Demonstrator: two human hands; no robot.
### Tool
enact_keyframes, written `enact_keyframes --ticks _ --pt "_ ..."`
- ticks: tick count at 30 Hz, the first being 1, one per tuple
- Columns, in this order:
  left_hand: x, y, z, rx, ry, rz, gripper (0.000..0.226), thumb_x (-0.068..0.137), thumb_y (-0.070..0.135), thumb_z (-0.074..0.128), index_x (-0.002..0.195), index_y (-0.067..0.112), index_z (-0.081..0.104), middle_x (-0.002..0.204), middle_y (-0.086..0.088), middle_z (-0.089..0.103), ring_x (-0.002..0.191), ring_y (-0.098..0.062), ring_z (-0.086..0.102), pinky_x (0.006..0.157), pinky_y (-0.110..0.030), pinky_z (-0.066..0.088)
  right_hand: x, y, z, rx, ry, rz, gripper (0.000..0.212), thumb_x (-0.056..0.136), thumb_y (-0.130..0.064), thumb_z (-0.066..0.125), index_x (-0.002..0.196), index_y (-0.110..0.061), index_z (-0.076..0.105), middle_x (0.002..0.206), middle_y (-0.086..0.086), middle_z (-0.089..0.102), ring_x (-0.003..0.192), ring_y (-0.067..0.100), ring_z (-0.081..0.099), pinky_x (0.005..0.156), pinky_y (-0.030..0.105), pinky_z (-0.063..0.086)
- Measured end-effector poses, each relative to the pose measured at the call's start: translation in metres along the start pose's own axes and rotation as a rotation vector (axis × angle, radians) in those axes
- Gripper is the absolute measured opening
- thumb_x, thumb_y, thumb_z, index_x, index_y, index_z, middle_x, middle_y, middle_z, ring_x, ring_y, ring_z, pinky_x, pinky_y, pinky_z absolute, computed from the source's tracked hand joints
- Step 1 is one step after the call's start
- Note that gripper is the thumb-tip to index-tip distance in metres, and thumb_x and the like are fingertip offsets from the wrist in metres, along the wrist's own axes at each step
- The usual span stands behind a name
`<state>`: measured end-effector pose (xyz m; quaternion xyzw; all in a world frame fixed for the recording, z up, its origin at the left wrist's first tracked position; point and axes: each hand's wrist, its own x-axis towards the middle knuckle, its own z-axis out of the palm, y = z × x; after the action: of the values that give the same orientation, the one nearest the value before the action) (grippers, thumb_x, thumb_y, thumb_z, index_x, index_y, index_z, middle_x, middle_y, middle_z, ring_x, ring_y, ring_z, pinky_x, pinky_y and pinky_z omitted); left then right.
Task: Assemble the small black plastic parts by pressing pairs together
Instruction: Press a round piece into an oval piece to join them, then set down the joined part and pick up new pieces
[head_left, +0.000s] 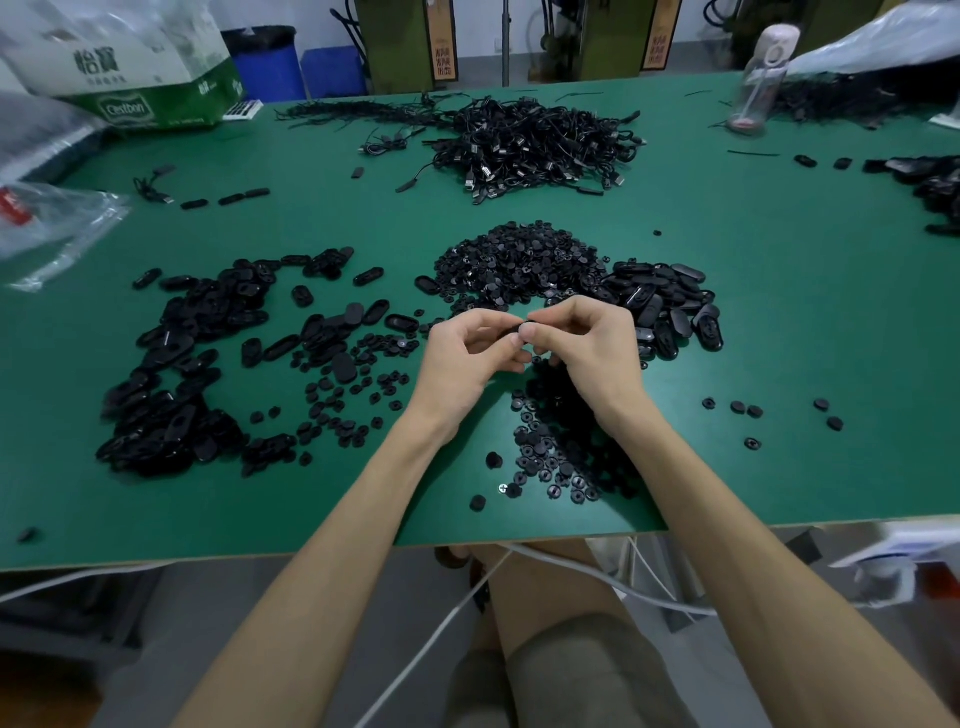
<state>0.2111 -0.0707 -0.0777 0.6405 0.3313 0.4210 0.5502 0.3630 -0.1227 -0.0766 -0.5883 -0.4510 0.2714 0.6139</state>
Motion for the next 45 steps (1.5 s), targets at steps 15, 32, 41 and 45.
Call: enact_keyframes --ticks 15,32,41,45 --pt "0.001 0.001 0.001 -0.015 0.060 -0.045 0.015 0.094 -0.007 0.067 0.108 -0.004 0.072 0.092 -0.022 0.077 0.084 -0.033 0.076 0.086 -0.040 0.063 -0.001 -0.001 0.005 0.034 -0.068 -0.040 0.006 0.089 -0.002 0.077 0.093 -0.006 0.076 0.083 0.012 0.077 0.075 0.024 0.074 0.073 0.033 0.061" --pt "0.001 0.003 -0.003 -0.140 0.045 -0.060 0.016 0.092 -0.004 0.072 0.108 -0.004 0.075 0.092 -0.021 0.078 0.083 -0.032 0.077 0.081 -0.034 0.063 -0.004 -0.005 0.004 -0.003 -0.076 -0.081 0.016 0.092 0.000 0.072 0.101 -0.013 0.075 0.084 0.015 0.073 0.073 0.022 0.069 0.073 0.036 0.060" --pt "0.018 0.013 -0.015 0.329 0.142 0.052 0.024 0.104 0.004 0.054 0.120 0.012 0.070 0.114 -0.005 0.072 0.093 -0.011 0.073 0.079 -0.024 0.061 -0.001 -0.008 0.000 -0.075 0.218 -0.071 0.019 0.098 0.000 0.061 0.102 -0.014 0.073 0.101 0.007 0.073 0.086 0.016 0.073 0.078 0.042 0.062" --pt "0.056 0.023 -0.077 0.749 0.352 -0.038 0.046 0.096 -0.017 0.043 0.129 0.008 0.063 0.133 -0.009 0.063 0.117 -0.016 0.062 0.106 -0.028 0.049 0.005 -0.005 -0.006 0.007 0.433 0.044 0.026 0.101 -0.013 0.059 0.125 -0.017 0.065 0.123 0.007 0.062 0.105 0.017 0.067 0.091 0.043 0.059"
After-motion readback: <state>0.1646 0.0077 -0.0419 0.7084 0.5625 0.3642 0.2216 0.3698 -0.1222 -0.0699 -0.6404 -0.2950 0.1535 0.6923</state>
